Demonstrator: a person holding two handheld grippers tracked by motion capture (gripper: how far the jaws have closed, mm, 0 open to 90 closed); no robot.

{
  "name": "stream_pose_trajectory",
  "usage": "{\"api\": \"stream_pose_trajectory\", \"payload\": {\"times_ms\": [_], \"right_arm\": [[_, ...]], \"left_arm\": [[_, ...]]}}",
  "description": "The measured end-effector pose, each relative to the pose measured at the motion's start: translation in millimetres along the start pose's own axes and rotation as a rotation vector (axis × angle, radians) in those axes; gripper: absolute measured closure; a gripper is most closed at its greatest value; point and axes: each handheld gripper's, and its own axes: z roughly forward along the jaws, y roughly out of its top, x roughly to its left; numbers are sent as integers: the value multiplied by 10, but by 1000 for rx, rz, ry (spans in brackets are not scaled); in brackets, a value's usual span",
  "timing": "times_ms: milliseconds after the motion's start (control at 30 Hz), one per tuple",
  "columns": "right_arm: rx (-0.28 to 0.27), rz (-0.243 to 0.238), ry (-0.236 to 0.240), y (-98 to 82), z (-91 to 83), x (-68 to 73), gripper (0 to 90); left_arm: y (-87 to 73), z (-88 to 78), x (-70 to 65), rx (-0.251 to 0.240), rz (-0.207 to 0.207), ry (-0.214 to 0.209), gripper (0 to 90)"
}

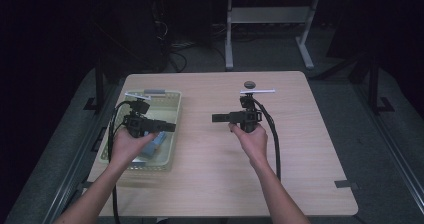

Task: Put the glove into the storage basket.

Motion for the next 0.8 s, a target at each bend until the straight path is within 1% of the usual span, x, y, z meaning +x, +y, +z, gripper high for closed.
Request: {"api": "stream_pose_trajectory", "payload": {"times_ms": [33, 233, 333, 500, 667, 700, 800], "right_arm": [[2, 1, -8, -5, -14, -18, 409], [-12, 14, -13, -27, -106, -81, 403], [-24, 18, -20, -42, -173, -124, 400], [-38, 26, -22, -62, -261, -180, 397], [-38, 32, -30, -88, -328, -235, 391], [-42, 33, -39, -96, -368, -261, 389], [-52, 40, -41, -99, -438, -288, 389]], "left_arm": [[1, 6, -10, 0, 2, -4, 416], [8, 54, -75, -1, 8, -16, 408], [16, 86, -119, 6, 21, -23, 400], [31, 123, -171, 6, 21, -36, 388], [37, 157, -199, 4, 20, -51, 380], [40, 172, -206, 2, 17, -59, 378], [43, 195, -223, 2, 16, -66, 377]]}}
